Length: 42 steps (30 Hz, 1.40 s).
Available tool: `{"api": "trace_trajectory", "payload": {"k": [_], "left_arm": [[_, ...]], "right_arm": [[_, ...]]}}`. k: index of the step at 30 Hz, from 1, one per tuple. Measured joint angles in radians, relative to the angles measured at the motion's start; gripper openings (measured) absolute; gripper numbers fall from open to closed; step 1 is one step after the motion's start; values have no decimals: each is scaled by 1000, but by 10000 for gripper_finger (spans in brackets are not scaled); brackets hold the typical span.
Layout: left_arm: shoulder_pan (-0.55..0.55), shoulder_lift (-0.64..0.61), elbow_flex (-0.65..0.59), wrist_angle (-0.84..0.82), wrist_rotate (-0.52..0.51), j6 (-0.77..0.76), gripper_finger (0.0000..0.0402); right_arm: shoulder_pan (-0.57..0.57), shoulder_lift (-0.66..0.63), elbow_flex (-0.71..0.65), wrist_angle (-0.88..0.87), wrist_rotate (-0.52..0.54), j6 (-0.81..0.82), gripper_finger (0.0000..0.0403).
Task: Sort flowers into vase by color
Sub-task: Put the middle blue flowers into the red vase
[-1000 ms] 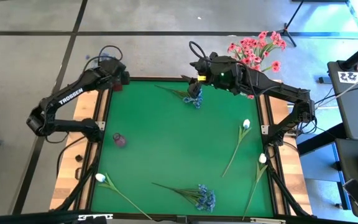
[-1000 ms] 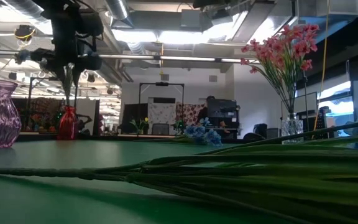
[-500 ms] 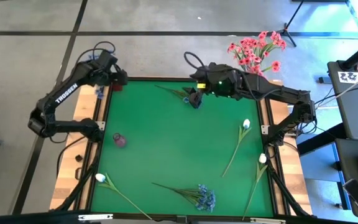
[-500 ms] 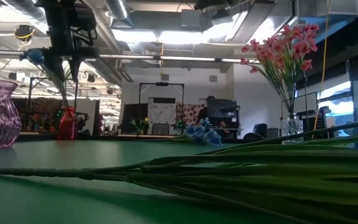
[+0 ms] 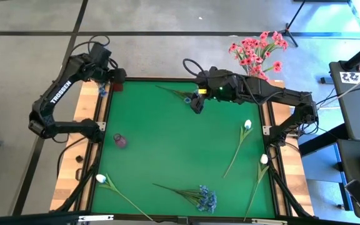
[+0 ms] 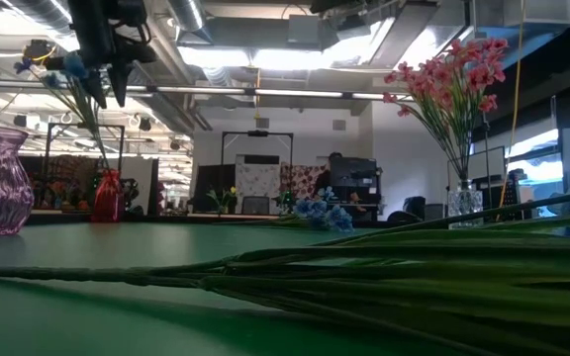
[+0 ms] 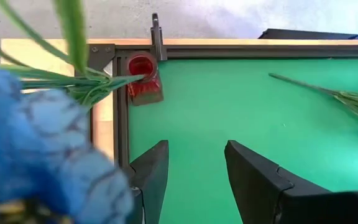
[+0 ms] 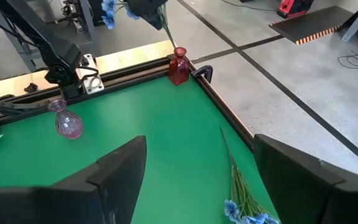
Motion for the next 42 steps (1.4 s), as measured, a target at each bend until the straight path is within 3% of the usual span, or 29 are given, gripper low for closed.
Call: {"api": "trace_trajectory", "payload": {"k": [10,29,36,42], "left_arm": [[-7,0,2,13,92,21,156],[-44,-4,2,61,37,-51,156],[-121,-6,2,206,78,-102,156],[-152,-4,2,274,17,-134,156]], "right_arm": [[-2,0,0,-3,0,-5,294],[-2,-1,0,-4,1,-35,294],[-2,-1,0,-5,1,-44,294],[-2,-1,0,-5,-9,-45,294]]}}
